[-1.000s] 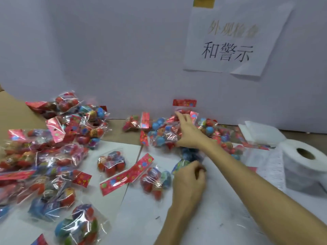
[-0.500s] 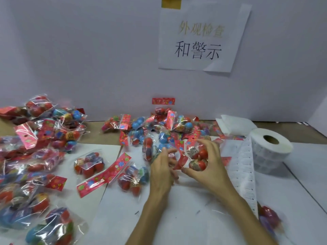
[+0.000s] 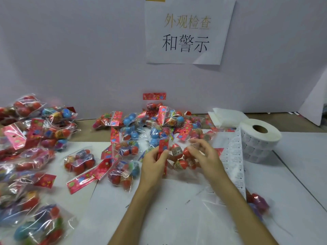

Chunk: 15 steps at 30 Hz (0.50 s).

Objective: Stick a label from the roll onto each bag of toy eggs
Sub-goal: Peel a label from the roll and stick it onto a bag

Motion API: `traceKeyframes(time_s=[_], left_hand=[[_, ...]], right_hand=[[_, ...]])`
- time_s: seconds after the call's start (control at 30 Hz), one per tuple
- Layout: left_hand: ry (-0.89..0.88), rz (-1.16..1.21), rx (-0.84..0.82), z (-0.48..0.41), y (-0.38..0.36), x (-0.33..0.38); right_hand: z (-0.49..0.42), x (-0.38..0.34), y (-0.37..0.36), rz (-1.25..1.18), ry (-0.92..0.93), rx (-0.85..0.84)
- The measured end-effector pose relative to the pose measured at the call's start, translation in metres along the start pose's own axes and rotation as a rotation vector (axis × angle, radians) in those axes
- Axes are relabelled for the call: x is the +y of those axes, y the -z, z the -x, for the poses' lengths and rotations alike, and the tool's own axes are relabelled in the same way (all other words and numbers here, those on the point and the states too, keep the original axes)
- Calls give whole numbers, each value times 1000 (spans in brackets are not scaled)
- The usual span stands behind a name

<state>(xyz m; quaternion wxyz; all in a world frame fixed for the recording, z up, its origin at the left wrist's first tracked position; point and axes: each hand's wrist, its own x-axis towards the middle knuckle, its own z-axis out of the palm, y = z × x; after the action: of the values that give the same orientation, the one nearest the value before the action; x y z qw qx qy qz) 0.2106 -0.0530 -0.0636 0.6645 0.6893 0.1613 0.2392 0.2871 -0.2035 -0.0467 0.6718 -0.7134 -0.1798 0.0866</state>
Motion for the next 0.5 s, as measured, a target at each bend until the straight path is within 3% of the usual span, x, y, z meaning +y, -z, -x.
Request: traceKeyframes(time_s=[0.23,0.5], left_hand=[[14,79,-181,3,5,4],[55,129,-204,-1,10,1]], right_hand=[[1,-4,1,-95,-91,-5],[5,-5,-2,30,-63,-69]])
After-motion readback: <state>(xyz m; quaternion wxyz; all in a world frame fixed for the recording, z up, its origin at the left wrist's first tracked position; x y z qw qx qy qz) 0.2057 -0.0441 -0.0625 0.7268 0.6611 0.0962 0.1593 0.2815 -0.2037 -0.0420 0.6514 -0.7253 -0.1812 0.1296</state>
